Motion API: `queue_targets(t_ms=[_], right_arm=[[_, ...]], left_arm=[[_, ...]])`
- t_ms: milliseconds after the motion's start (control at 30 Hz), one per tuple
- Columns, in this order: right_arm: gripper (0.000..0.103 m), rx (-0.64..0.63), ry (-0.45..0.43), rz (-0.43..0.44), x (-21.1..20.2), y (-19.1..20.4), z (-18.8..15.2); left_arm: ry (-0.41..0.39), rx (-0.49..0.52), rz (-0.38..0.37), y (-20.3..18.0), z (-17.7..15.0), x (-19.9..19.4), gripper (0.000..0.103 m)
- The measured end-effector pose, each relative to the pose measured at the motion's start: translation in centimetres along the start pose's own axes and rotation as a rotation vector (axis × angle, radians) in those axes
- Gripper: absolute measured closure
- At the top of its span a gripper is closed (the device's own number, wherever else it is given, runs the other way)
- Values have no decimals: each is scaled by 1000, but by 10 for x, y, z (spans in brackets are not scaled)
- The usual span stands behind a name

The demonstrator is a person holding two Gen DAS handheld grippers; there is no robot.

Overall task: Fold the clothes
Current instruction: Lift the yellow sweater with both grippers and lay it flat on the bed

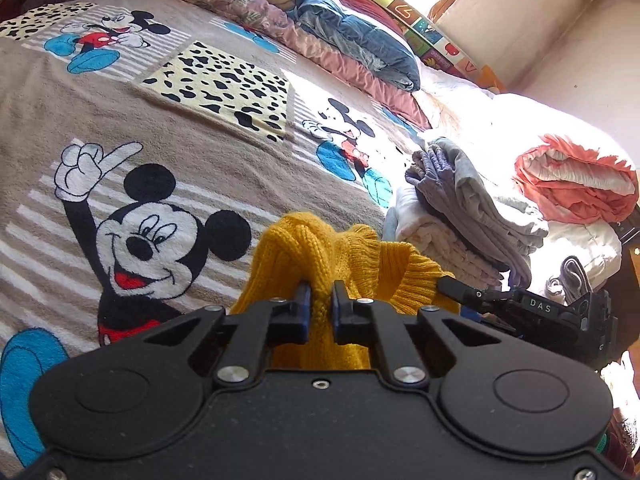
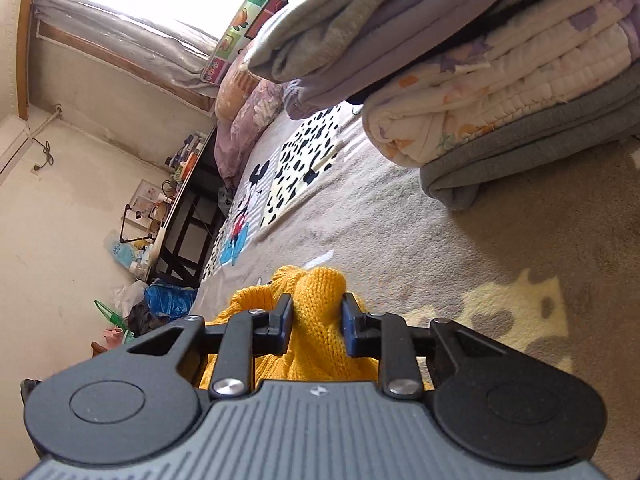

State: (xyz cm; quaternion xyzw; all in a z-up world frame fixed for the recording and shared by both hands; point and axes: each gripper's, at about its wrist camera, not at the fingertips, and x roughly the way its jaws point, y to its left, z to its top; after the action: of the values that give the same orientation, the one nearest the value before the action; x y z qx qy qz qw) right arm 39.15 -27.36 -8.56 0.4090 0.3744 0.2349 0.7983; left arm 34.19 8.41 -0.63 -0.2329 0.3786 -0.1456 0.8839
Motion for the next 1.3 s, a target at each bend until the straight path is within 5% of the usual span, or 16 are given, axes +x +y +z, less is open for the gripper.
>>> queue_targets(t_ms=[267,500,767,867,1000,1300], right_arm=[[81,-88,-49,86,-29,73,10],[82,-152,-117,124,-38,131,38],[82,-189,-249,171,-33,181,79],[82,-253,-328,166,-33,191,86],[82,-298,-326,162,-31,181,74],[83,-296,-218,86,-50,117,-33]], left_arm=[[-119,97,-5,-31,33,-53,96],[-216,183,64,-44,82,-80,96],[-416,277,91,-62,130,-99,96],[-427,287,85,-55,117,-98,96],[-378,271,90,-35,74,-89,96],[-262,254,114,-13,-60,-89,96]])
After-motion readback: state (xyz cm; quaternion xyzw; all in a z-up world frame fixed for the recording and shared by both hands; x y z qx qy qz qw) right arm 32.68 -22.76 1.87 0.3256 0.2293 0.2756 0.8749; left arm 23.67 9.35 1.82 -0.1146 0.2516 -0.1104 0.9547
